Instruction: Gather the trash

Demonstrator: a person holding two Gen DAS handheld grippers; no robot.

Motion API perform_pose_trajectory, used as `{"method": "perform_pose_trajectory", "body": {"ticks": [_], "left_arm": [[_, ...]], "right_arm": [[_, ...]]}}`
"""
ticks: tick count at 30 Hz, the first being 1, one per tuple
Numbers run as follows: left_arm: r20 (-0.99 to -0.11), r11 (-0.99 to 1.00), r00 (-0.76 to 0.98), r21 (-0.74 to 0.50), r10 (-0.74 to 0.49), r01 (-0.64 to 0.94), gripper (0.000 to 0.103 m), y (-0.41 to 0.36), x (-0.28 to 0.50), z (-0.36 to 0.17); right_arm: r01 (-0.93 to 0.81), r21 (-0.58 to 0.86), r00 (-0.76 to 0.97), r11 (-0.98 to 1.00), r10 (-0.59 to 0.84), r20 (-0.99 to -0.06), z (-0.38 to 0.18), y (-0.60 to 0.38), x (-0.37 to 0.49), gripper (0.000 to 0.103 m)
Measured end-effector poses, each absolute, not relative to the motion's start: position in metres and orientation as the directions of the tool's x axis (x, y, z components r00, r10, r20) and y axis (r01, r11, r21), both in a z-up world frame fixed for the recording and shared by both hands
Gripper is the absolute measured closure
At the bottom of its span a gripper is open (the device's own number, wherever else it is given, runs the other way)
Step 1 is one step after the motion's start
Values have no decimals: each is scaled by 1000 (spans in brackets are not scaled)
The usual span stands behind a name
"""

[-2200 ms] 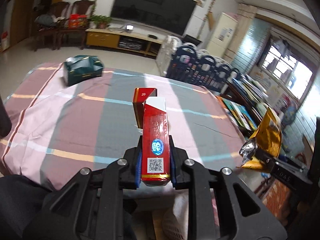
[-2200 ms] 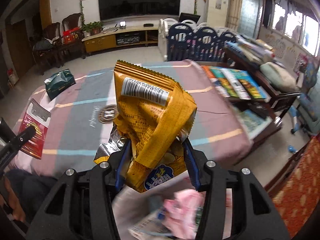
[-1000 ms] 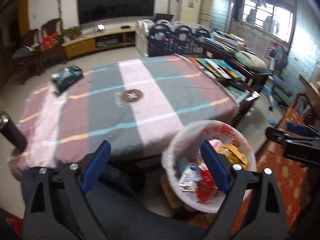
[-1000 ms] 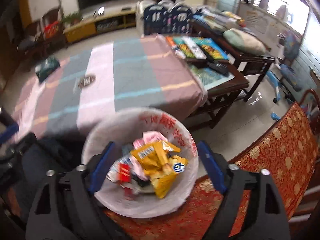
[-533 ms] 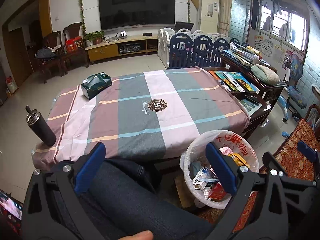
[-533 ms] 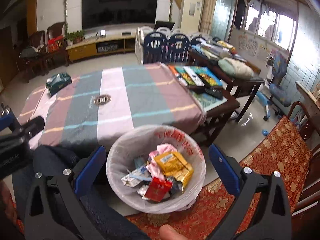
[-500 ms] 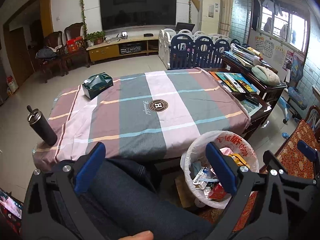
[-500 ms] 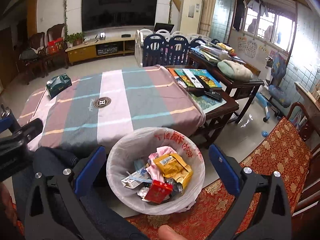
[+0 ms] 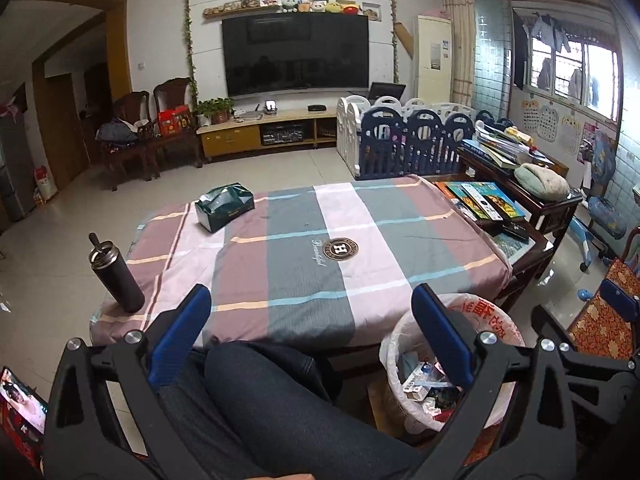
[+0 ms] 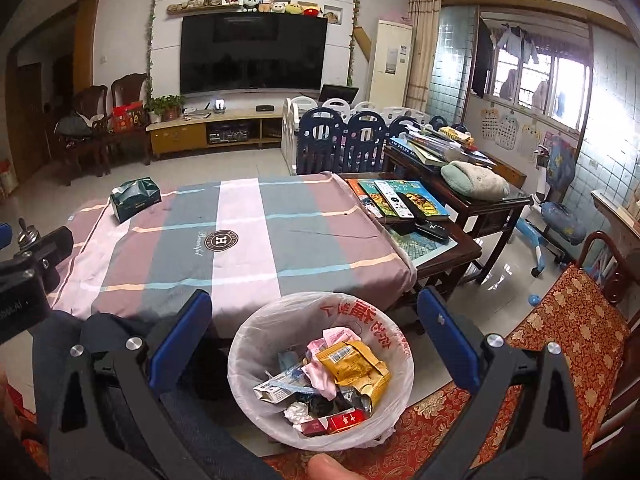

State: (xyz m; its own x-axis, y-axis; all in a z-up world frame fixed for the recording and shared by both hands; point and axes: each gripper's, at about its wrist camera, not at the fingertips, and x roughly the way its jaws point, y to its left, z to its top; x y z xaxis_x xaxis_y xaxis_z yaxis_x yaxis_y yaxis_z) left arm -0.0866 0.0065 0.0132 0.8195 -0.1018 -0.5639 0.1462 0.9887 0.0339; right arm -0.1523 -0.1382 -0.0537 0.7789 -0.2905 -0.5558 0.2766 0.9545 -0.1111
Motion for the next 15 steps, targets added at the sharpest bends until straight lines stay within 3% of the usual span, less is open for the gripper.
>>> {"method": "perform_pose_trajectory", "body": {"ticks": [5,15], "left_arm": [[-594,984,795,29,-124,175,3,1,-84,8],[-602,984,788,25,-127,178,3,0,-82,4]], "right_arm": [[280,-82,745,956,-271,-610,-63,-145,-146,3],[272,-84,744,959,-265,-613,-66,-141,-146,3]]}}
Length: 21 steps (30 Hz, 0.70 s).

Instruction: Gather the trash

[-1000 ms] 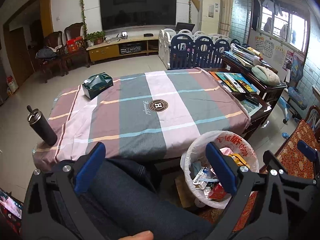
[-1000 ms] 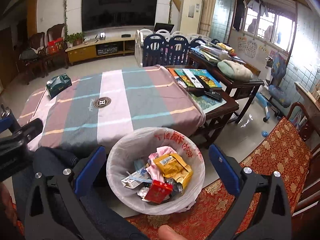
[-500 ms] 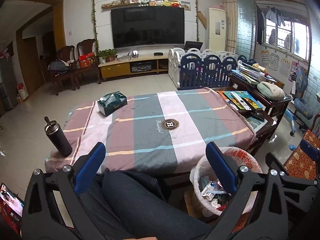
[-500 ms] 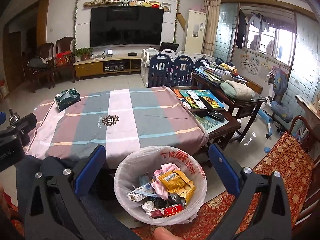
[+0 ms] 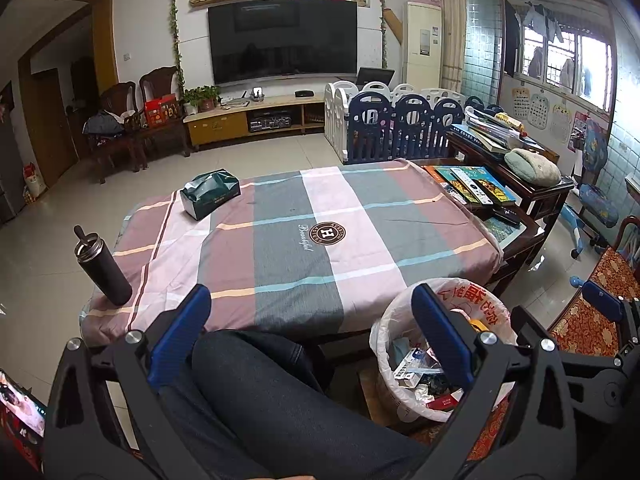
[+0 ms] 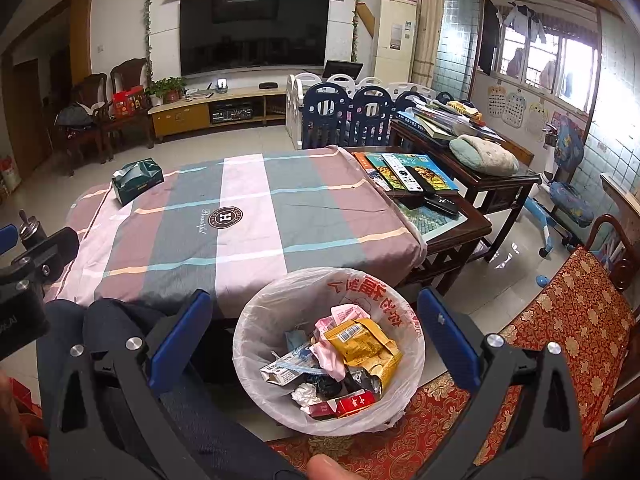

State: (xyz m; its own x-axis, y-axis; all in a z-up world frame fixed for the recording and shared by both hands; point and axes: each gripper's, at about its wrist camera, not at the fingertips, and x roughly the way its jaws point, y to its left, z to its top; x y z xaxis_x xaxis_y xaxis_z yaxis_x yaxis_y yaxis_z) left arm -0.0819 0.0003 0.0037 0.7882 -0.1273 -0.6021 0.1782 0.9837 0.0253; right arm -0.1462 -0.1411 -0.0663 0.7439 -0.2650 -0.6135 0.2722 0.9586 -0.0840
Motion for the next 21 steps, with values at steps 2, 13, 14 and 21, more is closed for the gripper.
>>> {"method": "perform_pose_trajectory", "body": {"ticks": [2,13,14,21], "left_arm": [[-605,984,786,24,-126,176,3,1,-81,3],[-622,983,772,18,-131,182,3,0,-79,-1],[-622,983,772,19,-130,181,3,0,-79,-1],[-623,983,772,19,-131,181,3,0,-79,-1]], "right_arm": [[271,-84,741,959,-264,-617,-67,-142,-145,3],[266,-79,732,961,-255,-632,-71,-141,-143,3],[267,-78,731,961,-255,-633,-71,-142,-143,3],[266,-77,731,961,-253,-634,-71,-143,-143,3]]}}
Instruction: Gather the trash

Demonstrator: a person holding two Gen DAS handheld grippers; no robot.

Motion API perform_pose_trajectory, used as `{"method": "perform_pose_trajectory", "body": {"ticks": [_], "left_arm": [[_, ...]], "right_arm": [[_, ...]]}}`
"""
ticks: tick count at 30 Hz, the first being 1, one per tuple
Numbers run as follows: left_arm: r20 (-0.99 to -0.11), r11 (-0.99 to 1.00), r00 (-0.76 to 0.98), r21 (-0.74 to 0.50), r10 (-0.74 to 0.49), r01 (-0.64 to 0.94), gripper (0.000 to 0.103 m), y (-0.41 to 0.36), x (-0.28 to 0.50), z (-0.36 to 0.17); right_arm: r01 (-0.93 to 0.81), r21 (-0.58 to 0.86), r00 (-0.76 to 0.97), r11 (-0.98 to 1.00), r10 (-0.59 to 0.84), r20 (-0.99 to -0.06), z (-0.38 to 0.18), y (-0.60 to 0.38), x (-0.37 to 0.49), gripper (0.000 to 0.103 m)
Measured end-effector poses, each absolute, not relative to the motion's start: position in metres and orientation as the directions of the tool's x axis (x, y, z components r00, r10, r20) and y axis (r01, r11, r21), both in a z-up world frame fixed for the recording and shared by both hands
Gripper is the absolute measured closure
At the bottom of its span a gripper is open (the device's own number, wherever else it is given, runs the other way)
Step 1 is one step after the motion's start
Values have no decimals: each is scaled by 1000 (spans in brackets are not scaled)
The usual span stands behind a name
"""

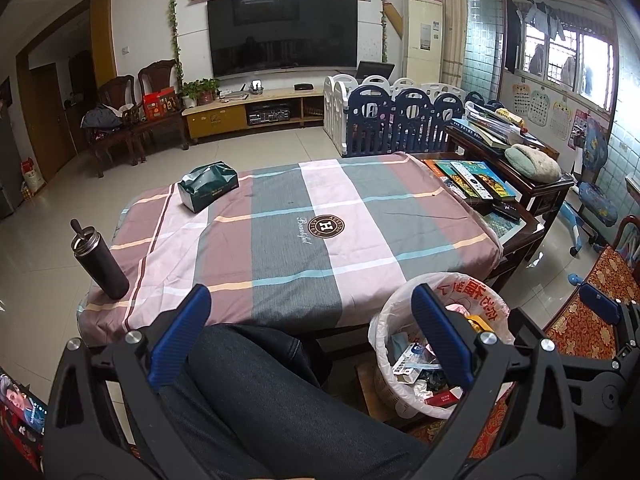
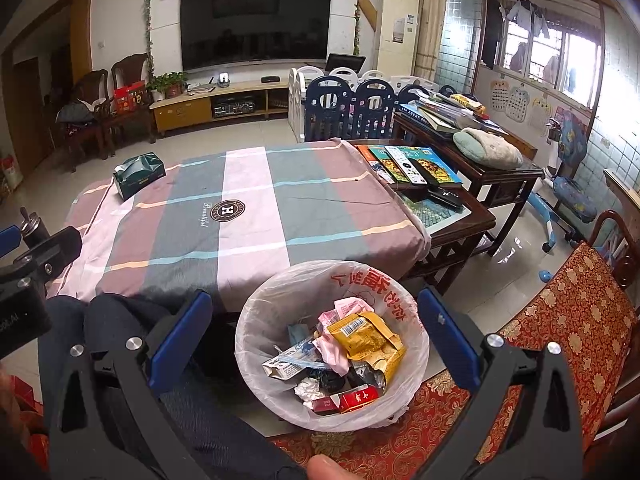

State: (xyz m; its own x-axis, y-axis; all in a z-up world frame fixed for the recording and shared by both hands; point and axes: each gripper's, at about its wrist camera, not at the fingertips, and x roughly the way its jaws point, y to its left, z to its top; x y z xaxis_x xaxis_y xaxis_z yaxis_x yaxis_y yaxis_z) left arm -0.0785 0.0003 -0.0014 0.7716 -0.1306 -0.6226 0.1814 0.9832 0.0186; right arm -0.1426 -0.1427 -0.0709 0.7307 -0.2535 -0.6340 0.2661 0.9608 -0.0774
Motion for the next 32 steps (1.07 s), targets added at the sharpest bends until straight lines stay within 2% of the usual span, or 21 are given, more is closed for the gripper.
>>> {"method": "perform_pose_trajectory", "body": {"ticks": [21,28,31,32], "left_arm": [[-610,982,782,35,-126,186,3,-2,-82,-5],[-642,983,755,11,-133,182,3,-2,-75,-10],[-649,985,751,12,-121,170,3,1,-71,-14],[-649,987,752,17,-113,163,3,2,-68,-16]], "right_arm": [[264,-71,728,962,-247,-639,-76,-141,-143,3],[266,-69,730,961,-248,-637,-76,-141,-143,3],[265,-50,758,963,-240,-606,-70,-141,-148,3],[248,-31,791,968,-221,-570,-63,-138,-153,3]]}}
